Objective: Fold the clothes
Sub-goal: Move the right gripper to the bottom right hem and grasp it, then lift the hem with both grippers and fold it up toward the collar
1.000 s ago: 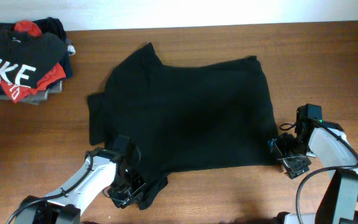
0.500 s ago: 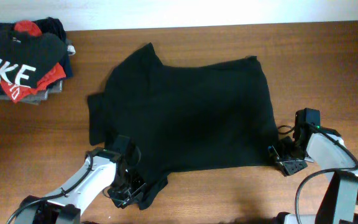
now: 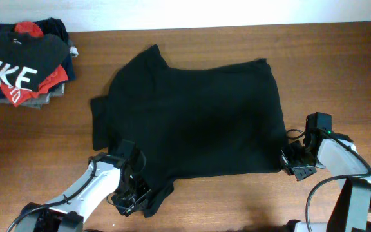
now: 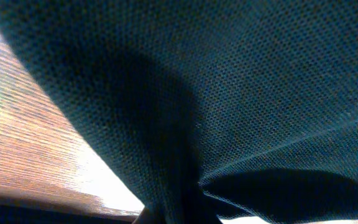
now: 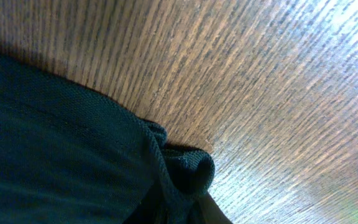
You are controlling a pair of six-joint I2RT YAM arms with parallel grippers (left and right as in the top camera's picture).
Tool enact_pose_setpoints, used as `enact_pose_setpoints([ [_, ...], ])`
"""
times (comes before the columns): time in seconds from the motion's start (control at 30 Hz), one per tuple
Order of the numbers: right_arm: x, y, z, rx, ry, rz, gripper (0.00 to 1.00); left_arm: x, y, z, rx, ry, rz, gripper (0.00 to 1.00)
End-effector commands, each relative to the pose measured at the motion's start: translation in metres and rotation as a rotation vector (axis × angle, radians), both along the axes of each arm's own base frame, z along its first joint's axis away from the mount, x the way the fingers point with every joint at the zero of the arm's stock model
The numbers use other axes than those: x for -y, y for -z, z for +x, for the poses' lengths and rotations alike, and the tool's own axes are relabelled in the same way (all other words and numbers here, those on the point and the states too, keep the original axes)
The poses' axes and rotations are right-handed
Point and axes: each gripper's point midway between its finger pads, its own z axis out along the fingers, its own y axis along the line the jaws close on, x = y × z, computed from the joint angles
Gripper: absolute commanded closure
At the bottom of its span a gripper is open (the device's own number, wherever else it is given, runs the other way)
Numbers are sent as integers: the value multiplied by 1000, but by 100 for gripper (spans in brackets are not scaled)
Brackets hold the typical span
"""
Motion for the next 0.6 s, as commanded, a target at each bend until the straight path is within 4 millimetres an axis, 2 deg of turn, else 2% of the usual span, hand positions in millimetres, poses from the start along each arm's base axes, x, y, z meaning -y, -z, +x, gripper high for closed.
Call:
enact_pose_setpoints([
  [0.0, -4, 9, -12, -46, 22, 10, 87, -11, 2, -5, -23, 26, 67, 99],
  [0.03, -4, 9, -11, -43, 24, 9, 87, -12, -1, -4, -24, 28, 73, 99],
  [0.1, -3, 9, -9, -37, 24, 7, 96, -15, -6, -1, -23, 33, 98, 99],
  [0.37, -1, 5, 0, -6, 24, 0, 96, -20, -13, 7, -9, 41, 133, 99],
  [0.57, 3, -7, 14, 43, 24, -13, 96, -24, -19, 20, 31, 50, 168, 99],
])
